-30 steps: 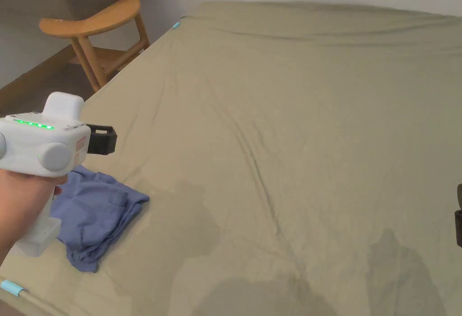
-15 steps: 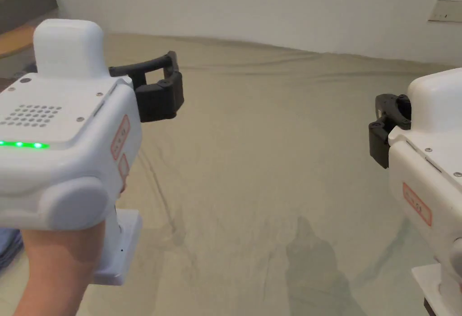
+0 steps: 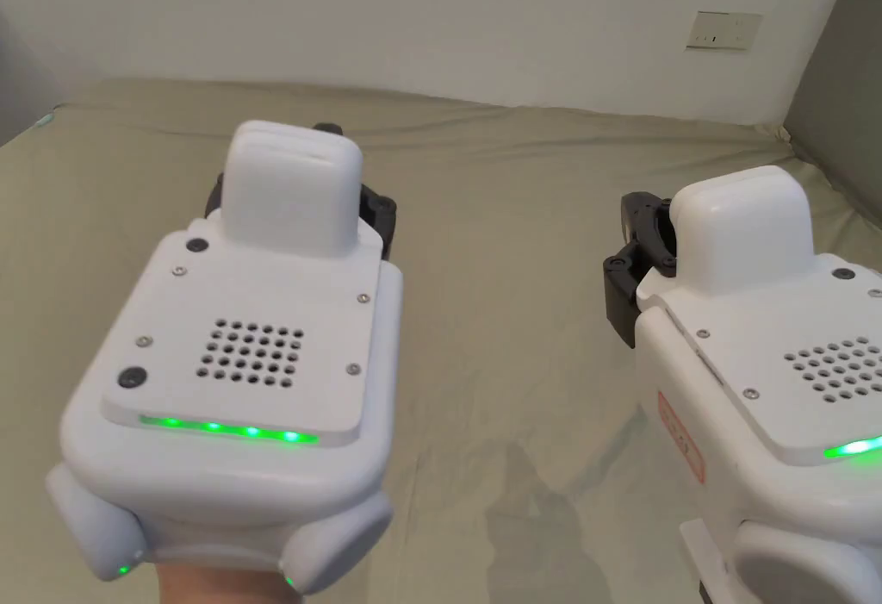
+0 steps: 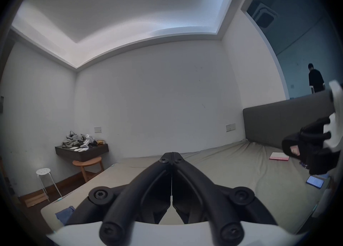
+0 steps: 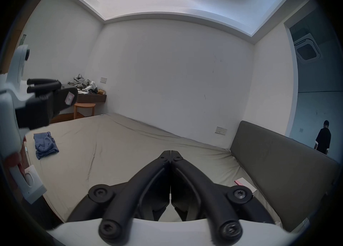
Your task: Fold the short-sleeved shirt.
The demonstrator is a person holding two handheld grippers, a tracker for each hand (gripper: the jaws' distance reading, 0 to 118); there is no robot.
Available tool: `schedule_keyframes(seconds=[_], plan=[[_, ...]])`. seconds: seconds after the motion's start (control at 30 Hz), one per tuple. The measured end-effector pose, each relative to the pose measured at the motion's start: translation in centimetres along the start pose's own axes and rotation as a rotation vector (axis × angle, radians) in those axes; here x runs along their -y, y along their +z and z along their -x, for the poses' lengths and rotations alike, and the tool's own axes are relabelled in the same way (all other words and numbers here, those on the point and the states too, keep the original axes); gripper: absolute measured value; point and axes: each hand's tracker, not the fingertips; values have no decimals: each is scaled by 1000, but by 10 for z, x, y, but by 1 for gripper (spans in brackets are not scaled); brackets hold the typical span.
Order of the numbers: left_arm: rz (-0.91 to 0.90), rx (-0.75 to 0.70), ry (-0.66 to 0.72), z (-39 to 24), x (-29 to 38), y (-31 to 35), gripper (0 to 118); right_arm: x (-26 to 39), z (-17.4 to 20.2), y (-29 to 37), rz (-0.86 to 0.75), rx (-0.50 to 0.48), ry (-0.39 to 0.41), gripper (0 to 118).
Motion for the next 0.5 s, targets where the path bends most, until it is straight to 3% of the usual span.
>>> schedule_keyframes(seconds=[0.17,0.5], plan=[[7,23,-8,1,3,7,0,-3,8,10,-30,43,21,2],[36,-1,-4,2,2,7,0,-3,5,9,-43,63,-11,1]])
